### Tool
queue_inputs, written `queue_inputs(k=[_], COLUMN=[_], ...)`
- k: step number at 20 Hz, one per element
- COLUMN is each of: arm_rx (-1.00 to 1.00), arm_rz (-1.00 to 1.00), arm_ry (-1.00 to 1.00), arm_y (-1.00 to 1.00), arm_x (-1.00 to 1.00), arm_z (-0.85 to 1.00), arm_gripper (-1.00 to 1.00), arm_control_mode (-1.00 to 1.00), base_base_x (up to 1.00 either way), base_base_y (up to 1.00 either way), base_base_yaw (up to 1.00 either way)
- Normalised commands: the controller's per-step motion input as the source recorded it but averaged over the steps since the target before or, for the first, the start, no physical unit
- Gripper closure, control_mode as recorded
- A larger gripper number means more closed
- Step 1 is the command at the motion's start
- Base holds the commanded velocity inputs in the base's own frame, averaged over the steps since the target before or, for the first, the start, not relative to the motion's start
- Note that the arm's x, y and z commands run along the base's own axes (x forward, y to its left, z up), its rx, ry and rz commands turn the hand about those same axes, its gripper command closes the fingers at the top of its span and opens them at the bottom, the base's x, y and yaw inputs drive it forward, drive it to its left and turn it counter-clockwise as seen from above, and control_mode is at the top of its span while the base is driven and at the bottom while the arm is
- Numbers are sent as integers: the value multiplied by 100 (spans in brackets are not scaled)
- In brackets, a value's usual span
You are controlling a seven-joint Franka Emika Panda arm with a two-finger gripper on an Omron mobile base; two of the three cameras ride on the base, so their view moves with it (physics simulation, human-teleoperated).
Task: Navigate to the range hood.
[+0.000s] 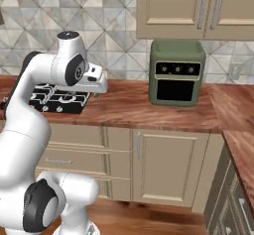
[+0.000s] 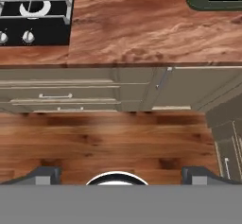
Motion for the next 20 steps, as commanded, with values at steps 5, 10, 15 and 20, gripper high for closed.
queue_inputs(k=[5,10,15,20], arm_rx=[0,0,0,0], arm_rz=[0,0,0,0], arm_ry=[0,0,0,0], arm_y=[0,0,0,0], arm_x=[0,0,0,0], arm_z=[0,0,0,0], arm_gripper=[-100,-100,-100,-100], arm_control_mode=[100,100,100,100], base_base_x=[87,0,2,57], base_base_y=[86,100,49,46], base_base_yaw=[0,0,0,-3])
